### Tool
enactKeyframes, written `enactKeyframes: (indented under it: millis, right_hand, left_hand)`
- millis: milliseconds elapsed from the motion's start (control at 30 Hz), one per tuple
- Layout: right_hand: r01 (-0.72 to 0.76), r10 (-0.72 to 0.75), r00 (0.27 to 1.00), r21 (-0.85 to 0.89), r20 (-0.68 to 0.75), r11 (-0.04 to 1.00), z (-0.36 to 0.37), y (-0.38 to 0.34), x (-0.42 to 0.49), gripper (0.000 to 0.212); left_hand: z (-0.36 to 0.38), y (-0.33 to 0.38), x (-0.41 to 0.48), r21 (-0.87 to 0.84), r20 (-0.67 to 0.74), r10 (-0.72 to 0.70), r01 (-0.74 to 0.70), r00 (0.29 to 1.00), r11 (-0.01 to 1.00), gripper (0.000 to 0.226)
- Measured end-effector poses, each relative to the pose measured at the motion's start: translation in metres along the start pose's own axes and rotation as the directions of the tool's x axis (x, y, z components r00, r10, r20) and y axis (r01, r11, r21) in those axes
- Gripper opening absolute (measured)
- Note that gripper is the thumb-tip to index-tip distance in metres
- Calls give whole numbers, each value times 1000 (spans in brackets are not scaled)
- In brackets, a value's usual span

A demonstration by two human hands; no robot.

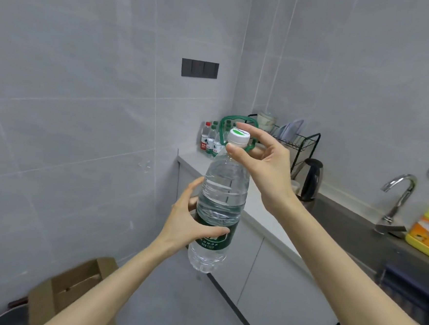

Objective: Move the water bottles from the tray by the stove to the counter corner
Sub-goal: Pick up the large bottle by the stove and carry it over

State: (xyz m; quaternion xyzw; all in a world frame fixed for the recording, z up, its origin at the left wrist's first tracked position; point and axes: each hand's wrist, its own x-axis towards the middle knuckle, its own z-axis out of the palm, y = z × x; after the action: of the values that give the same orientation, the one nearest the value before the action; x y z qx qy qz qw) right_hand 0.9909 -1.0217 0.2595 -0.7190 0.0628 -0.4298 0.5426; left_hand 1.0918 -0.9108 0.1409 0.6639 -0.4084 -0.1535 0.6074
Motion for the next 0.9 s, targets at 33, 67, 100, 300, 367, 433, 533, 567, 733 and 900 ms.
enactKeyframes:
  millis: [33, 67, 100, 300, 367, 433, 533, 567, 733, 900]
  right_hand:
    - [-13, 13, 1000, -4, 8, 1000, 3, 9, 11, 39]
    - [-17, 17, 1000, -13, 11, 1000, 7, 20, 24, 38]
    - [-18, 18, 1000, -7, 14, 1000, 16, 39, 46, 38]
    - [-35, 35, 999, -20, -17, 999, 40, 103, 141, 41]
    - [-28, 27, 999, -16, -20, 999, 47, 120, 169, 39]
    - [-43, 43, 999, -3, -22, 999, 53, 143, 203, 40]
    - [-50, 50, 999, 6, -13, 999, 60, 171, 244, 41]
    - [-50, 50, 999, 11, -12, 999, 61, 181, 256, 41]
    - [-69, 69, 998, 48, -1, 996, 69, 246, 326, 41]
    - [-78, 77, 996, 34, 38, 996, 73, 319, 400, 41]
  left_hand:
    - [-3, -6, 13, -6, 4, -5, 5, 1000, 1000, 105]
    - [-7, -13, 27, -15, 2, -15, 15, 1000, 1000, 106]
    - [-15, -27, 52, -15, -5, -14, 14, 1000, 1000, 106]
    - [-47, -68, 160, -2, 19, -3, 3, 1000, 1000, 103]
    - [-55, -79, 194, -4, 27, 6, -6, 1000, 1000, 103]
    - [-63, -94, 234, 1, 30, 7, -7, 1000, 1000, 102]
    - [-70, -114, 280, 1, 38, 1, -1, 999, 1000, 102]
    - [-72, -120, 293, -4, 42, -4, 4, 999, 1000, 103]
    - [-79, -160, 373, -36, 55, -33, 35, 998, 999, 104]
    - [-81, -215, 461, -35, 39, -70, 72, 997, 997, 106]
